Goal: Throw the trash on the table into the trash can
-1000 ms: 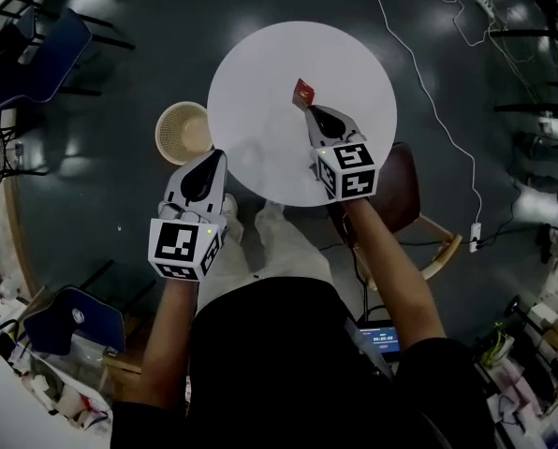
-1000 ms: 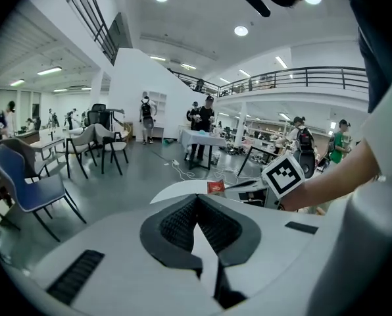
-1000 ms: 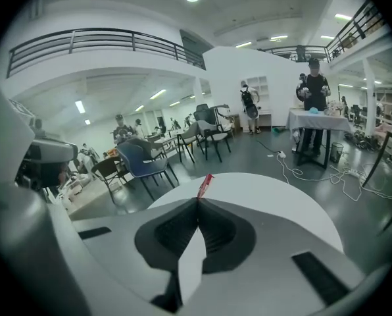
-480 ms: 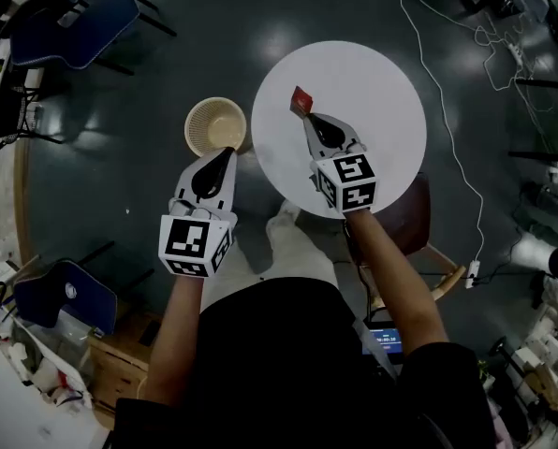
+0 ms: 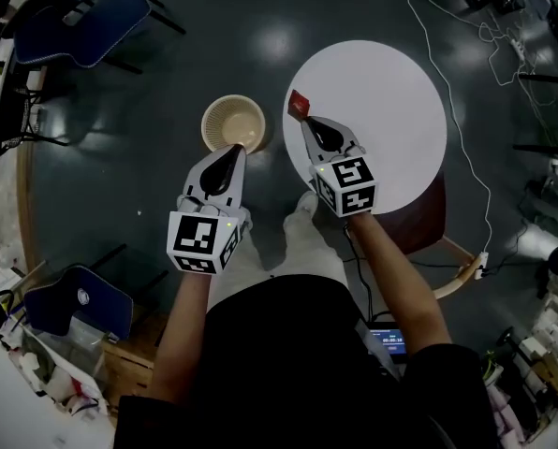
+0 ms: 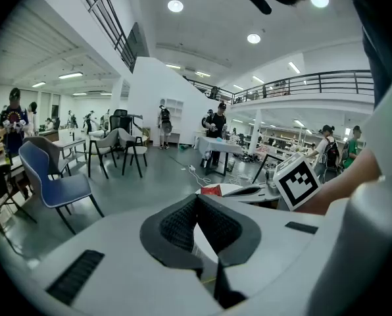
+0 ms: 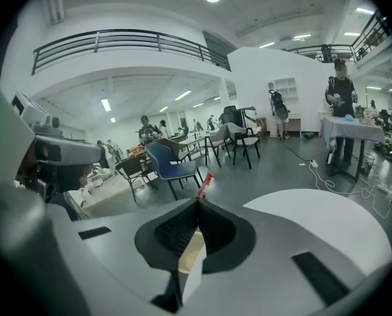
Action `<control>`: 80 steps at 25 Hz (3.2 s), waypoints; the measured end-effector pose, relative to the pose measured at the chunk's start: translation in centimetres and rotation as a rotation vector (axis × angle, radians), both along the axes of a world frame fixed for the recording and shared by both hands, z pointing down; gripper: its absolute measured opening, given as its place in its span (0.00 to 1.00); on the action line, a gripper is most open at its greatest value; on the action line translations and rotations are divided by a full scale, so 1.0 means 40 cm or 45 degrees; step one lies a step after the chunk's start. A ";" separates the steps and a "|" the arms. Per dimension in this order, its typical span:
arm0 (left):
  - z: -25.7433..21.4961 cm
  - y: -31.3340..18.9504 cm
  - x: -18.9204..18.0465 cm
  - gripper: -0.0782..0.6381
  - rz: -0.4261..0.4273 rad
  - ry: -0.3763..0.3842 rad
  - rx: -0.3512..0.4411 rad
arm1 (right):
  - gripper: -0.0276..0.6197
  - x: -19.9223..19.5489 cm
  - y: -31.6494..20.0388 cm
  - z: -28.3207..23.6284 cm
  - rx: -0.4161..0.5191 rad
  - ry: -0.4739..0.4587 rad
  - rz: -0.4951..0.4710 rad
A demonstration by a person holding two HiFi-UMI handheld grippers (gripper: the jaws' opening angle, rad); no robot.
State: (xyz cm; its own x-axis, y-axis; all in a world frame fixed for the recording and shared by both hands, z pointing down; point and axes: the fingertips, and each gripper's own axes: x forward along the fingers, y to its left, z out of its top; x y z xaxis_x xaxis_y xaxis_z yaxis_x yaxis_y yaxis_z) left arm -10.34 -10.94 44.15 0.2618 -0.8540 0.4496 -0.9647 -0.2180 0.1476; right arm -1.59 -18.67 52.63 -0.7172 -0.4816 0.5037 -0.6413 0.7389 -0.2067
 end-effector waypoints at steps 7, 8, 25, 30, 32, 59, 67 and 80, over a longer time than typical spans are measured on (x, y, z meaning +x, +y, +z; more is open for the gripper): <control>0.050 0.036 -0.130 0.12 -0.017 0.033 -0.044 | 0.07 -0.143 0.041 0.035 -0.031 0.016 -0.015; 0.060 0.043 -0.147 0.12 -0.017 0.038 -0.053 | 0.07 -0.165 0.046 0.041 -0.035 0.018 -0.017; 0.276 0.016 -0.383 0.12 0.074 0.076 -0.154 | 0.07 -0.438 0.046 0.264 -0.149 0.061 0.040; 0.375 0.013 -0.435 0.12 0.062 0.090 -0.186 | 0.07 -0.477 0.034 0.363 -0.176 0.081 0.061; 0.415 0.015 -0.454 0.12 0.054 0.097 -0.197 | 0.07 -0.489 0.035 0.406 -0.190 0.088 0.068; 0.847 0.015 -0.573 0.12 -0.015 0.120 -0.310 | 0.07 -0.598 0.051 0.925 -0.337 0.214 0.072; 0.876 0.024 -0.594 0.12 -0.028 0.124 -0.328 | 0.07 -0.614 0.052 0.997 -0.368 0.261 0.077; 0.911 0.036 -0.589 0.12 -0.031 0.141 -0.357 | 0.08 -0.608 0.063 1.077 -0.421 0.312 0.052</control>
